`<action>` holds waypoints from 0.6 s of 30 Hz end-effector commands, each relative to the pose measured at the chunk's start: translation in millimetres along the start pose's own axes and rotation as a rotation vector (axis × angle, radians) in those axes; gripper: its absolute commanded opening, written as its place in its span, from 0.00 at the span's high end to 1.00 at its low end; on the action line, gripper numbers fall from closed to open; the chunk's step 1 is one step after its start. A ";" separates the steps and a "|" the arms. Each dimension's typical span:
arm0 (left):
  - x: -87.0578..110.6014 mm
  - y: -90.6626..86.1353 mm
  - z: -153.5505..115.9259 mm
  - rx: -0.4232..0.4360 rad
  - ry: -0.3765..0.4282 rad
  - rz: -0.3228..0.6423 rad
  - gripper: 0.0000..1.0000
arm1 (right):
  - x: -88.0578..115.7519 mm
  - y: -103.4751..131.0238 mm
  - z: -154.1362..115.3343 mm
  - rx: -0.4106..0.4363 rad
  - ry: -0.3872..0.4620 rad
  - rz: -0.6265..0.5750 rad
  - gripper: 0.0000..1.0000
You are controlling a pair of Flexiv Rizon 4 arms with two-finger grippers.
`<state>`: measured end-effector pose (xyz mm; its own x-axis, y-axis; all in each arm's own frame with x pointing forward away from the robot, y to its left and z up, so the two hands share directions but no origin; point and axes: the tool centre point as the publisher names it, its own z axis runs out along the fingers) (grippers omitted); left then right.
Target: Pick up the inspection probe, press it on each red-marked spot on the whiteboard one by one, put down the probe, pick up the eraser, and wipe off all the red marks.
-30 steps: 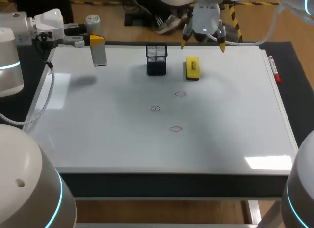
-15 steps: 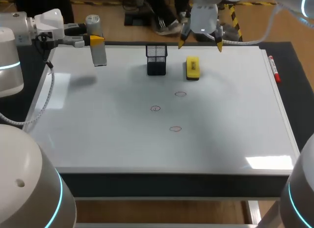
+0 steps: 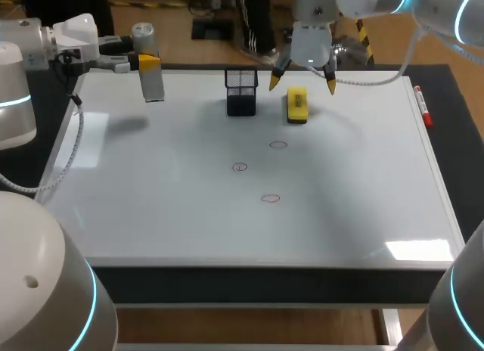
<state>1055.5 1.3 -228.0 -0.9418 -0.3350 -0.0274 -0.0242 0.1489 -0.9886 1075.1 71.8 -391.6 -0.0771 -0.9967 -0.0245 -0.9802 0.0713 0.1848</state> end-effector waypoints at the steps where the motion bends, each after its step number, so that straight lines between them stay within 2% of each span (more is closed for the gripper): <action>1: 0.1 -0.7 -0.4 0.001 -0.001 0.001 1.00 | -4.2 -7.4 6.6 -0.030 0.010 -0.013 0.00; 18: 0.1 -0.7 -0.4 0.001 -0.001 0.001 1.00 | -8.6 -3.5 31.0 -0.070 -0.021 -0.036 0.00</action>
<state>1055.5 1.4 -228.1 -0.9418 -0.3350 -0.0274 -0.0242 0.1490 -0.9885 1070.2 80.7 -419.6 -0.0493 -0.9972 -0.0563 -0.9684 0.0339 0.2472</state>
